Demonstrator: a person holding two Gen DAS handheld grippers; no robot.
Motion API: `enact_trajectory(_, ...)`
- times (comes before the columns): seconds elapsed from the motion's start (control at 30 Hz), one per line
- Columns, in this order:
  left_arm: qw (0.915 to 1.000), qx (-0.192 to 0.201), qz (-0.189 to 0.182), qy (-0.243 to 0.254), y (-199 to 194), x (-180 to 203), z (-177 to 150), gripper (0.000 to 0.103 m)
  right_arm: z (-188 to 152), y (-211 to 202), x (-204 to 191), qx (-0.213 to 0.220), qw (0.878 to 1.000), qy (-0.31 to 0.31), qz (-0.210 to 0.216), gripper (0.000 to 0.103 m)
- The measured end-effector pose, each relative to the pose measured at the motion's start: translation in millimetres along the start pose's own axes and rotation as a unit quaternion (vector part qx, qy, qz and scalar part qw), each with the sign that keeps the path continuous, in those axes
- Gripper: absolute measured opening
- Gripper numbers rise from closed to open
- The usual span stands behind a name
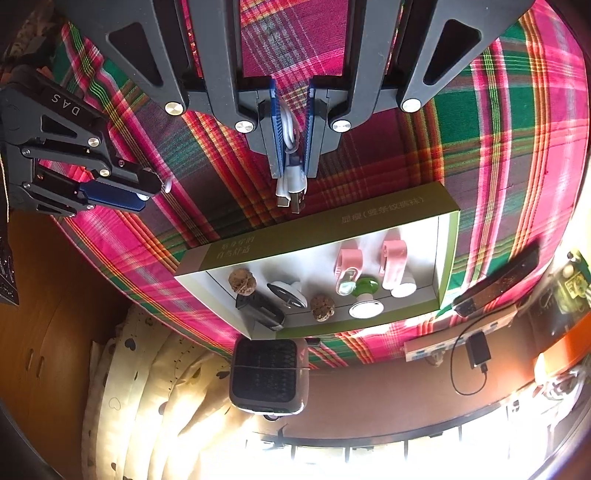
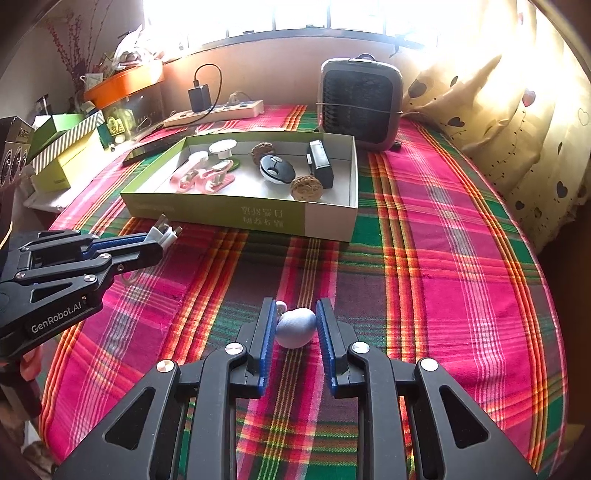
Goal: Organize objects
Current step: 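Lift and carry the white cable and white knob over the box with both grippers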
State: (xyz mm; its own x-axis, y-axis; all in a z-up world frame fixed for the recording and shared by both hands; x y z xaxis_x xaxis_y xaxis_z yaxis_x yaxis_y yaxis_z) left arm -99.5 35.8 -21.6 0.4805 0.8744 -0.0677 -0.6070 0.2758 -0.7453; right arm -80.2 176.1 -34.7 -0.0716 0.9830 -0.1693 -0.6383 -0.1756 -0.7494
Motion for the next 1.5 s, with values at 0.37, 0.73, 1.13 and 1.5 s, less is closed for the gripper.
enact_trajectory(0.37, 1.0, -0.003, -0.006, -0.004, 2, -1, -4, 0.01, -8, 9, -1, -0.018, 1.0, -0.007, -0.022, 0.025)
enact_trajectory(0.73, 0.9999, -0.007, -0.009, -0.008, 4, -3, -7, 0.009, -1, 17, -4, -0.02, 1.0, -0.009, -0.019, 0.046)
enact_trajectory(1.13, 0.9998, -0.014, -0.012, -0.01, 9, -4, -8, 0.01, 7, 24, -4, -0.02, 1.0, -0.004, -0.015, 0.037)
enact_trajectory(1.5, 0.9999, -0.01, -0.011, -0.009, 6, -4, -5, 0.01, 9, 19, -6, -0.011, 1.0, -0.005, -0.012, 0.033)
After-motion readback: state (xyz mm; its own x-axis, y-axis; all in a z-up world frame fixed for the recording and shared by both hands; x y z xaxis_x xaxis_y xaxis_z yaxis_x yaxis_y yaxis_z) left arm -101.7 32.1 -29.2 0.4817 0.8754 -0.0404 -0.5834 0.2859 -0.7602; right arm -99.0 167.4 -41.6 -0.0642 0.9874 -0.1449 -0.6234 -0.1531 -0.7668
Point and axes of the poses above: each gripper's, at about its wrist camera, not at the fingertips, and y roughly the way its jaws point, x to its right, z to its top, the point moved 6 cm from there along y, roughly the way its jaws point, and after that the axes turned 12 degrees about y, right-handed, at the moved point
